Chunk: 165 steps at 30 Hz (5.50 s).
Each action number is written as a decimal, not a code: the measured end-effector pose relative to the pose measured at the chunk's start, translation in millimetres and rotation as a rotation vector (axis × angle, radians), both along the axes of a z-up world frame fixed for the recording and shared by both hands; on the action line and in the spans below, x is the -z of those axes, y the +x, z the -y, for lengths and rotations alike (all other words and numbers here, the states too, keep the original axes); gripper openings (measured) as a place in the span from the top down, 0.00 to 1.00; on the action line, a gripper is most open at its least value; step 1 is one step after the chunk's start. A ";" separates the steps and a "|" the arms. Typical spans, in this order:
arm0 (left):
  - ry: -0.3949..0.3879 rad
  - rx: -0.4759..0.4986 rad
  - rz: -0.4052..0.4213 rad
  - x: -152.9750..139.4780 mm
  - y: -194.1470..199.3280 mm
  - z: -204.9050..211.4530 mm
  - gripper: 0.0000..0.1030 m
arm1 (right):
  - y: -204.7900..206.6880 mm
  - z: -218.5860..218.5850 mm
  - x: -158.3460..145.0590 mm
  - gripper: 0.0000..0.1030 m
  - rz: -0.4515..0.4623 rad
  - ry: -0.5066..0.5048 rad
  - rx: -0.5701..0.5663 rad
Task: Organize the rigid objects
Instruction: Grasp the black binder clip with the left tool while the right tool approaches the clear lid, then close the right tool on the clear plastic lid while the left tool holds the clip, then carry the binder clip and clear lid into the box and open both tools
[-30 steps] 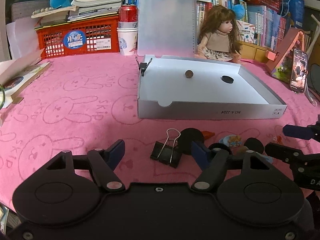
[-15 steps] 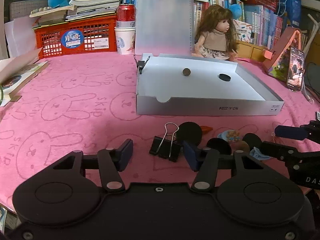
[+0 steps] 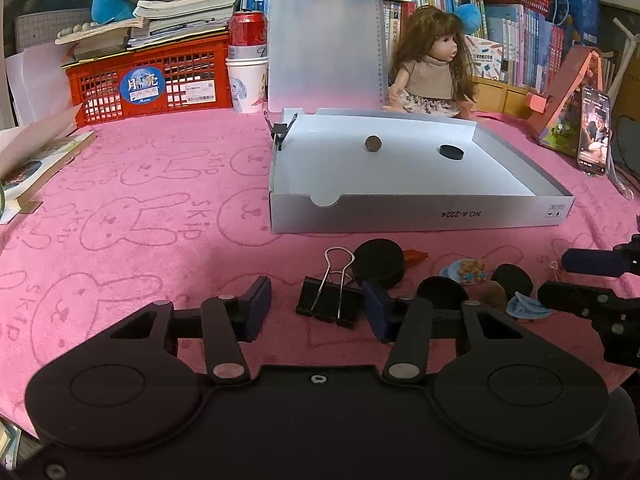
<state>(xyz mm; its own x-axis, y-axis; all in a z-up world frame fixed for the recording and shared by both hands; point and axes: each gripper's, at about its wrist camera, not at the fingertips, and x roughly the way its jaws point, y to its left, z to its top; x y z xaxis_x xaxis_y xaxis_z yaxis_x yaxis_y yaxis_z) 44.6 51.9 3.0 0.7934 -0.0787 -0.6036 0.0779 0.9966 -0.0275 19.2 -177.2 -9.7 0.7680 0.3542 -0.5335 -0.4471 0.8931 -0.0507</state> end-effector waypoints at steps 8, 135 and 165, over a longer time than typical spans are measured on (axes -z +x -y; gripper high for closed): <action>-0.006 0.002 0.004 -0.7 -1.6 -3.0 0.68 | -4.4 -3.7 0.2 0.51 0.029 -0.058 -0.068; -0.084 -0.008 0.008 -54.6 142.3 77.6 0.69 | 134.5 27.8 -44.1 0.66 -0.012 0.157 0.234; -0.011 -0.054 -0.088 -11.8 208.0 85.4 0.69 | 210.5 30.7 -7.4 0.66 -0.180 0.190 0.331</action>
